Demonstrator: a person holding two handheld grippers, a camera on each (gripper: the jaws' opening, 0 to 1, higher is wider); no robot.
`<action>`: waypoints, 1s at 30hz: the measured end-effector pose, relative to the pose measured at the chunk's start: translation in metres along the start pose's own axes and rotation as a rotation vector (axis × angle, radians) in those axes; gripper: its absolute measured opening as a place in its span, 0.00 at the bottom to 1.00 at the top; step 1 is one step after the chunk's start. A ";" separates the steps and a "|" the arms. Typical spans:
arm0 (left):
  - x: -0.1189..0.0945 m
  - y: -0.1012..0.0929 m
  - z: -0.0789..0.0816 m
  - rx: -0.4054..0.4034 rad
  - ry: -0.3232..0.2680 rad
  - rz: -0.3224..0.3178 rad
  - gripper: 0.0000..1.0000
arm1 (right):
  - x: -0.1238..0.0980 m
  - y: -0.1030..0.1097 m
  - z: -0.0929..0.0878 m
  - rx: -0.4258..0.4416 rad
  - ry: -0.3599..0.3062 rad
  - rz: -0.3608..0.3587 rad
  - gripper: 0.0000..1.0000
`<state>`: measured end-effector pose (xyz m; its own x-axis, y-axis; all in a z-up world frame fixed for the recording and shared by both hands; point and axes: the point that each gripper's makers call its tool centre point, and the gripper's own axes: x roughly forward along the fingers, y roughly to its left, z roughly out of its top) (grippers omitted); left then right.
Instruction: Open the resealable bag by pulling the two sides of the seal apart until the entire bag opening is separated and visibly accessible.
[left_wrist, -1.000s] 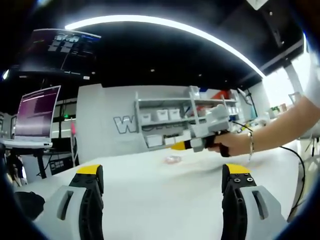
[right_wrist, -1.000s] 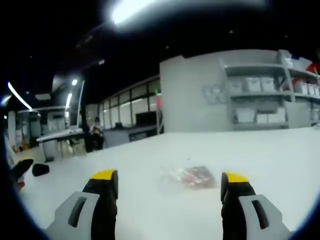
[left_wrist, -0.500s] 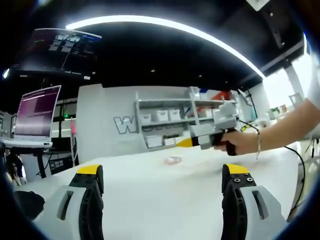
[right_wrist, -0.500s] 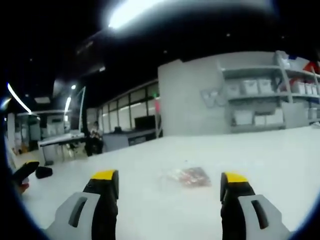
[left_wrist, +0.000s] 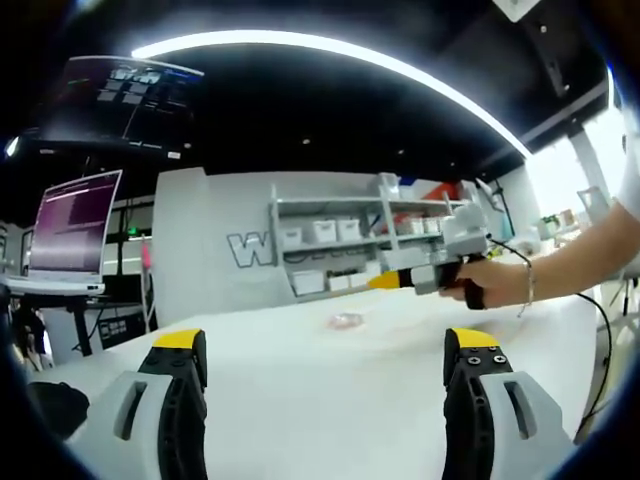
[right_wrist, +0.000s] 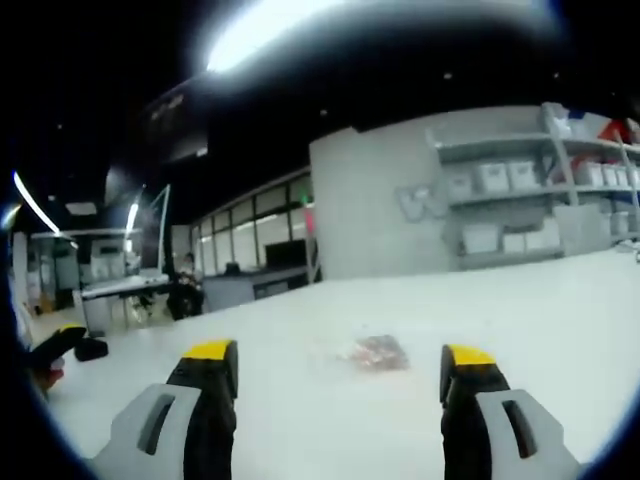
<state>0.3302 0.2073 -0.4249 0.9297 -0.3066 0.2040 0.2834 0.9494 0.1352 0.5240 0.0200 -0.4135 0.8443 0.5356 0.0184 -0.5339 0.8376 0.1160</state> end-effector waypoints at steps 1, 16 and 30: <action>-0.001 -0.001 0.000 0.001 0.001 0.001 0.97 | -0.001 0.001 0.000 -0.001 -0.002 0.002 0.84; -0.006 -0.006 0.004 -0.001 -0.003 0.006 0.97 | -0.034 0.006 0.007 0.006 -0.028 0.007 0.83; -0.006 -0.006 0.004 -0.004 -0.003 0.008 0.97 | -0.061 0.006 0.004 -0.002 -0.033 -0.001 0.82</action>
<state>0.3222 0.2031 -0.4234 0.9313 -0.2988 0.2082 0.2764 0.9522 0.1300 0.4696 -0.0075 -0.4101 0.8461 0.5305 0.0514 -0.5327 0.8386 0.1142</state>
